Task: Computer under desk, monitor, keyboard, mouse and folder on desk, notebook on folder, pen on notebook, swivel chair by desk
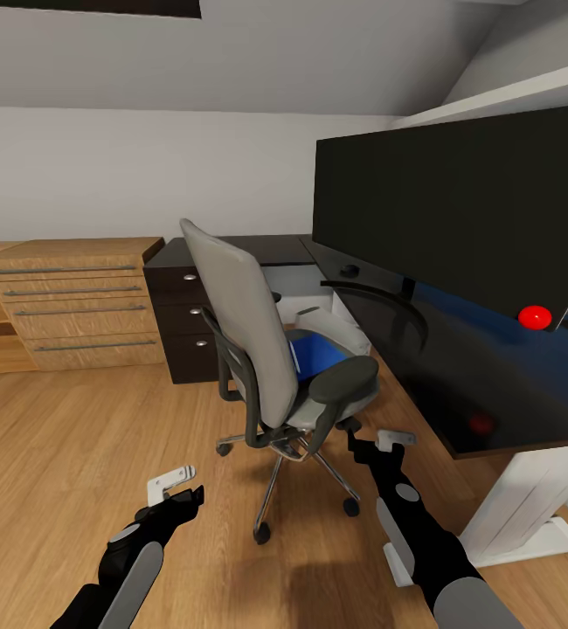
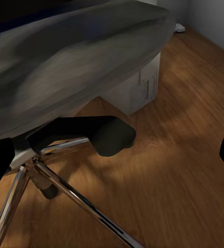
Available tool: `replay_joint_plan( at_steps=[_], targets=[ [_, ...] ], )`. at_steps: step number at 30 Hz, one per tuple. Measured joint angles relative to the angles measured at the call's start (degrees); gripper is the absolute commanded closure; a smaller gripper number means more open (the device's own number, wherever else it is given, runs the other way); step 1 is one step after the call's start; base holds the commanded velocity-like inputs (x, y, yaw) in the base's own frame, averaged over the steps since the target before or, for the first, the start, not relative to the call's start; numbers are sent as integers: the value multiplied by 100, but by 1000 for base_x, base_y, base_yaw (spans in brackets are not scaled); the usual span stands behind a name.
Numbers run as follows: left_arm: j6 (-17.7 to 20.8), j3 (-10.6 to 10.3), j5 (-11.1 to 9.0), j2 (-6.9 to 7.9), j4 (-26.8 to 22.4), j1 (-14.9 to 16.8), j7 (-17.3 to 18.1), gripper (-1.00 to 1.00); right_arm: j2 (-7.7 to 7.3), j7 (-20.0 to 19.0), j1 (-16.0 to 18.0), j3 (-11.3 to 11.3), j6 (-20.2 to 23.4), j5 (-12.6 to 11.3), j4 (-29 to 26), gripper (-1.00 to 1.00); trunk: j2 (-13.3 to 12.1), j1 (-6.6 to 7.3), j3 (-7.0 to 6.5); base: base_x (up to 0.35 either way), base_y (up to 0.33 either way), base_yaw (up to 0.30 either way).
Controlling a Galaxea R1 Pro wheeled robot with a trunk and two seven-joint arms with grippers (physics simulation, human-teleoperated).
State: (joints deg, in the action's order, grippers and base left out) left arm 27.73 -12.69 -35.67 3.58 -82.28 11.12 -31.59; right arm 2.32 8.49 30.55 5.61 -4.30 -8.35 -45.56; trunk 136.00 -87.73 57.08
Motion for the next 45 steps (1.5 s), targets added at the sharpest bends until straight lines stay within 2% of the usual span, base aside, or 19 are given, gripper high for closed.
replay_joint_plan(
  at_steps=[12,25,28,32,45],
  targets=[
    [0,1,-5,-3,41,-1,0,-100,9,4,1,3,-1,-1,7,-100,0,0,0,1,0,64],
    [2,1,-12,-2,42,-1,5,-100,10,12,0,2,-1,-2,6,-100,0,-1,0,-34,43,263],
    [1,1,-154,2,42,-1,1,-100,10,12,1,2,-1,-1,6,-100,0,-1,0,-86,99,273],
    [1,1,-210,1,43,-1,0,-100,10,14,1,1,-1,-2,8,-100,0,0,0,-21,25,273],
    [1,1,-222,1,43,-1,0,-100,18,16,1,0,-1,-4,11,-100,0,0,0,-1,1,276]
  ],
)
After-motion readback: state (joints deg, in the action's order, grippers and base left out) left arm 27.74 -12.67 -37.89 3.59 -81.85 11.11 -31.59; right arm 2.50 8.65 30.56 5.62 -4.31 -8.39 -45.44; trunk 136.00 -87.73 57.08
